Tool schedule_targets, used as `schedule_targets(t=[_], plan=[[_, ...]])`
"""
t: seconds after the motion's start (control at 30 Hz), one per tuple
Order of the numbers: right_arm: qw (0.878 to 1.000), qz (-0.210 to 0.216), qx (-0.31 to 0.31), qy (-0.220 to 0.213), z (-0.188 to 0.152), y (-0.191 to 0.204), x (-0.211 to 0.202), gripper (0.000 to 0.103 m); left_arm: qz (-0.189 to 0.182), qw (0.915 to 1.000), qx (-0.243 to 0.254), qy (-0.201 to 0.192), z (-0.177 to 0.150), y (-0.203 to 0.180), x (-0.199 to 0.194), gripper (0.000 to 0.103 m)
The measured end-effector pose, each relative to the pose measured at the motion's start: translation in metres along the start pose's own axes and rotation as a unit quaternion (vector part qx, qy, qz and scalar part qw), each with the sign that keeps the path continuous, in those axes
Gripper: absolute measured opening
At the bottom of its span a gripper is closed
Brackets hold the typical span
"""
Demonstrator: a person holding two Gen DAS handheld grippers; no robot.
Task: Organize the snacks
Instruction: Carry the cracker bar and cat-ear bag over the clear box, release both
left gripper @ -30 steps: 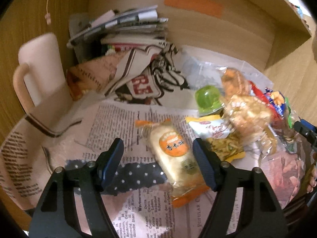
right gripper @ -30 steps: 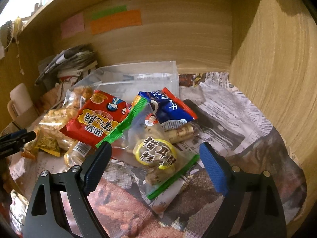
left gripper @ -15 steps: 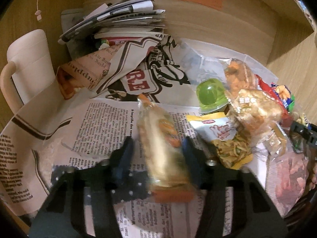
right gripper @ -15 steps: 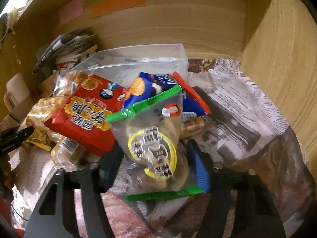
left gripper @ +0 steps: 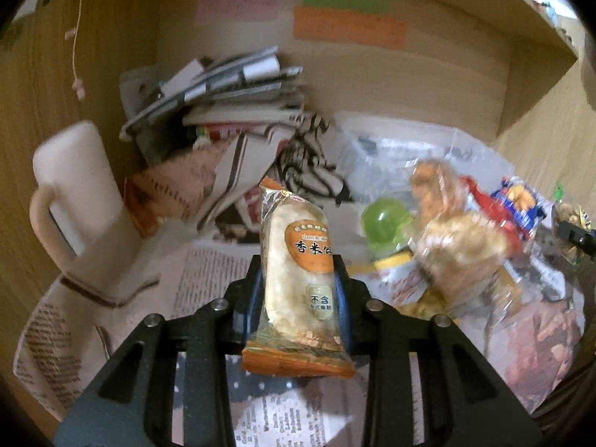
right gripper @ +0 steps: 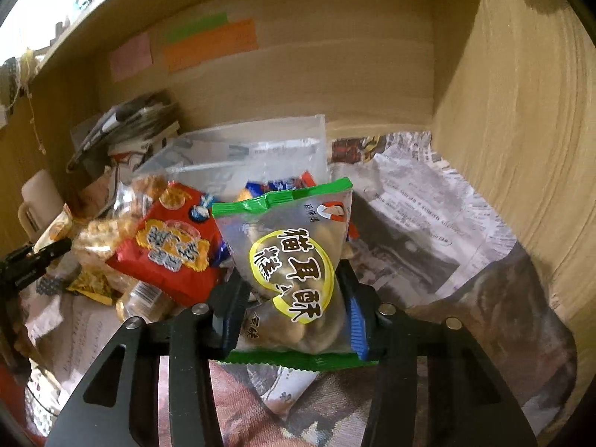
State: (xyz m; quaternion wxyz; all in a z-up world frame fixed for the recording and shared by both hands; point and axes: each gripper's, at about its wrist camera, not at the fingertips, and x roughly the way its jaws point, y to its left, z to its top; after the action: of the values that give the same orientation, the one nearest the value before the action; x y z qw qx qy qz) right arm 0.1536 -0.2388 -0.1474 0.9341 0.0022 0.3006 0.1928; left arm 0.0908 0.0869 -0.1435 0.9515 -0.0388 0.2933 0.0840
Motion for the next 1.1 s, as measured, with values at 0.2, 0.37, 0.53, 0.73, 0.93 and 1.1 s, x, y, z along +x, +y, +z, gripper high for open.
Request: schedule_targets(t=[0.2,0.37,0.53,0.73,0.93,1.1], plan=[[0.999,0.001,-0.001,-0.039,0.019,0.002,-0.018,0.043,-0.030,0.9991,-0.006,-0.028,0.029,-0.004,-0.008,0.034],[0.998,0.008,-0.004,-0.068,0.039,0.004,-0.025,0.043,-0.058,0.9971,-0.007,-0.049,0.053,-0.012,-0.014,0.034],[0.996,0.019,-0.011,-0.083,0.056,0.011,-0.024,0.043,-0.058,0.9953,0.007,-0.076,0.077,-0.023,-0.019,0.034],[0.994,0.019,-0.037,-0.099,0.079,0.027,-0.015,0.043,-0.077,0.9933,0.019,-0.084,0.109,-0.033,-0.010,0.034],[0.993,0.031,-0.048,-0.101,0.098,0.038,0.006,0.043,-0.086,0.9917,0.032,-0.090,0.128,-0.048,0.007,0.034],[0.993,0.033,-0.053,-0.095,0.108,0.041,0.021,0.043,-0.093,0.9920,0.036,-0.077,0.139,-0.059,0.028,0.034]])
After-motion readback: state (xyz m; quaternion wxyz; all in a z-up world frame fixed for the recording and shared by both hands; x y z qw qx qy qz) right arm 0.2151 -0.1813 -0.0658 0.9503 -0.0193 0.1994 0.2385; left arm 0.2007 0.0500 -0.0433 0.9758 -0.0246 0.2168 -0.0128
